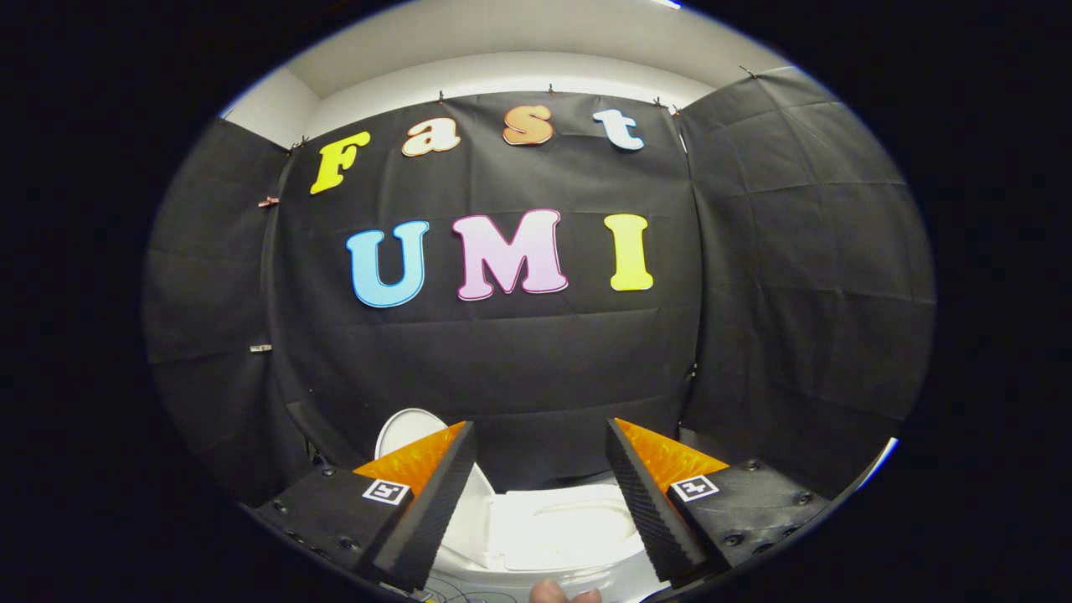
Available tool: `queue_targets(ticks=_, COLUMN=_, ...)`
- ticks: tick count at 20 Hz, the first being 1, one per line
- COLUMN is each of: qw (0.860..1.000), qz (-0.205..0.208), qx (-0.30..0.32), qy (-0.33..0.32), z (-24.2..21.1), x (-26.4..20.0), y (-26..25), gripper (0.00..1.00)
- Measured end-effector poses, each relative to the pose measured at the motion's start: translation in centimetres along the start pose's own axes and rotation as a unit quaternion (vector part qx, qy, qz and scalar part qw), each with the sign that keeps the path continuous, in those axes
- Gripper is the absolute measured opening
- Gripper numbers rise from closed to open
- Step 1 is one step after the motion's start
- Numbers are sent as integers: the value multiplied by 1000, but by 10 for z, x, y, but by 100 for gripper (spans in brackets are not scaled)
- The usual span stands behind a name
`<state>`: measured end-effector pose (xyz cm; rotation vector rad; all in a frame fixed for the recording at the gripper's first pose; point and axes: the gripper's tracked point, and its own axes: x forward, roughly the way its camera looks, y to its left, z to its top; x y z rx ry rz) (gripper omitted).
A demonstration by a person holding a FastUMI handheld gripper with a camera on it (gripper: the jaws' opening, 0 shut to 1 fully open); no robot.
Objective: Open the toilet lid.
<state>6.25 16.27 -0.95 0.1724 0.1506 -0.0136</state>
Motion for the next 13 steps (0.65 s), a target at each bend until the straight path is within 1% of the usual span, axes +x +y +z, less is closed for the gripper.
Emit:
queue_targets(ticks=4, qw=1000, qz=-2, qx=3, qy=5, z=-4, x=1, y=-18, gripper=99)
queue_targets(ticks=8, qw=1000, qz=-8, qx=-4, qy=-15, z=1, x=0, y=-36, gripper=99)
queue_targets(ticks=13, qw=1000, qz=-3, qx=-2, qy=-30, z=5, x=-9, y=-44, gripper=99)
